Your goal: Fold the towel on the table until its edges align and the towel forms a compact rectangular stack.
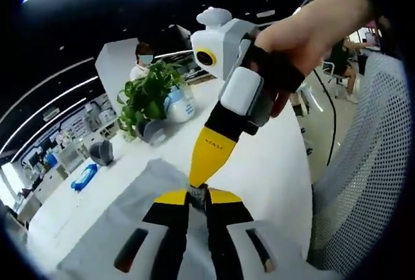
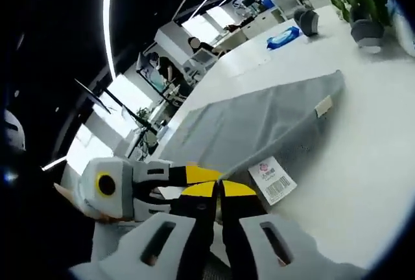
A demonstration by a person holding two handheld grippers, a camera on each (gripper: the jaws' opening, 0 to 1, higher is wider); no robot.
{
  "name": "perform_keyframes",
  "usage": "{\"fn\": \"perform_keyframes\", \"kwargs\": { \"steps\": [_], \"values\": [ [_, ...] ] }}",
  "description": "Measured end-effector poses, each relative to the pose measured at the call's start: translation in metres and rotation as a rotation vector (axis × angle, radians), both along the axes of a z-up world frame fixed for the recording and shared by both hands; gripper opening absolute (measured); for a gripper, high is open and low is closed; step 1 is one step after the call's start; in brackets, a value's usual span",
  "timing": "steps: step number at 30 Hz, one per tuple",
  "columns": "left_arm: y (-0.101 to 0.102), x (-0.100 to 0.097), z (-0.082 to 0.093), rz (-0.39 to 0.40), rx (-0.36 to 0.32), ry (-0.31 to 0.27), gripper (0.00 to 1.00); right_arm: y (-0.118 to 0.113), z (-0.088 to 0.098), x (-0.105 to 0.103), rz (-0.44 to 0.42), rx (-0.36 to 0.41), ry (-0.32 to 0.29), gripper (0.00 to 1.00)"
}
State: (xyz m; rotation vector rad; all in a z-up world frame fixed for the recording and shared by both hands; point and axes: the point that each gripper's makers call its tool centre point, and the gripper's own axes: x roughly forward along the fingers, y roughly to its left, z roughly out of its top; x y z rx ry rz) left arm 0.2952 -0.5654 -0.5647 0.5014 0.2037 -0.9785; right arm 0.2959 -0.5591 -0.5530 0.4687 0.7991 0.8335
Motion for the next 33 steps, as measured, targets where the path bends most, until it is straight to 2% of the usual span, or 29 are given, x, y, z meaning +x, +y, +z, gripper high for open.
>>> {"fn": "perform_keyframes", "kwargs": {
  "steps": [2, 3, 4, 6, 7, 9, 12, 14, 16, 18, 20, 22, 26, 28, 29, 30, 33],
  "values": [
    [0.004, 0.005, 0.002, 0.022, -0.017, 0.015, 0.07, -0.002, 0.003, 0.007, 0.029, -0.015, -0.013, 0.00],
    [0.006, 0.006, 0.001, 0.027, -0.015, 0.019, 0.02, -0.003, 0.006, 0.012, 0.043, -0.022, -0.031, 0.00],
    [0.007, 0.007, 0.000, 0.034, -0.015, 0.029, 0.02, -0.005, 0.012, 0.018, 0.056, -0.026, -0.060, 0.00],
    [0.008, 0.007, 0.004, 0.037, -0.042, 0.048, 0.02, -0.014, 0.023, 0.039, 0.046, -0.055, -0.101, 0.00],
    [0.007, 0.007, 0.006, 0.036, -0.057, 0.053, 0.02, -0.025, 0.026, 0.056, 0.025, -0.099, -0.134, 0.00],
    [0.005, 0.007, 0.008, 0.041, -0.076, 0.067, 0.02, -0.046, 0.025, 0.087, -0.024, -0.188, -0.158, 0.00],
    [0.003, 0.005, 0.007, 0.030, -0.077, 0.072, 0.02, -0.068, 0.021, 0.122, -0.099, -0.255, -0.154, 0.02],
    [0.002, 0.004, 0.006, 0.025, -0.080, 0.084, 0.02, -0.085, 0.011, 0.146, -0.140, -0.331, -0.151, 0.02],
    [0.003, 0.004, 0.005, 0.025, -0.085, 0.096, 0.02, -0.098, -0.002, 0.169, -0.179, -0.382, -0.143, 0.02],
    [0.004, 0.004, 0.005, 0.026, -0.093, 0.107, 0.02, -0.110, -0.018, 0.188, -0.229, -0.430, -0.108, 0.04],
    [0.006, 0.004, 0.005, 0.035, -0.106, 0.126, 0.02, -0.116, -0.034, 0.203, -0.242, -0.469, -0.085, 0.09],
    [0.006, 0.004, 0.005, 0.040, -0.122, 0.151, 0.02, -0.115, -0.049, 0.212, -0.236, -0.488, -0.046, 0.10],
    [0.006, 0.003, 0.005, 0.039, -0.146, 0.187, 0.02, -0.115, -0.070, 0.230, -0.243, -0.496, -0.007, 0.12],
    [0.005, 0.000, 0.003, 0.024, -0.135, 0.195, 0.02, -0.119, -0.079, 0.232, -0.241, -0.515, 0.013, 0.11],
    [0.004, -0.002, 0.003, 0.012, -0.127, 0.191, 0.02, -0.122, -0.085, 0.232, -0.248, -0.522, 0.043, 0.11],
    [0.004, -0.003, 0.003, 0.008, -0.127, 0.190, 0.02, -0.125, -0.091, 0.234, -0.259, -0.513, 0.079, 0.12],
    [0.003, -0.006, 0.005, 0.000, -0.137, 0.207, 0.02, -0.128, -0.096, 0.247, -0.272, -0.469, 0.095, 0.11]
  ]
}}
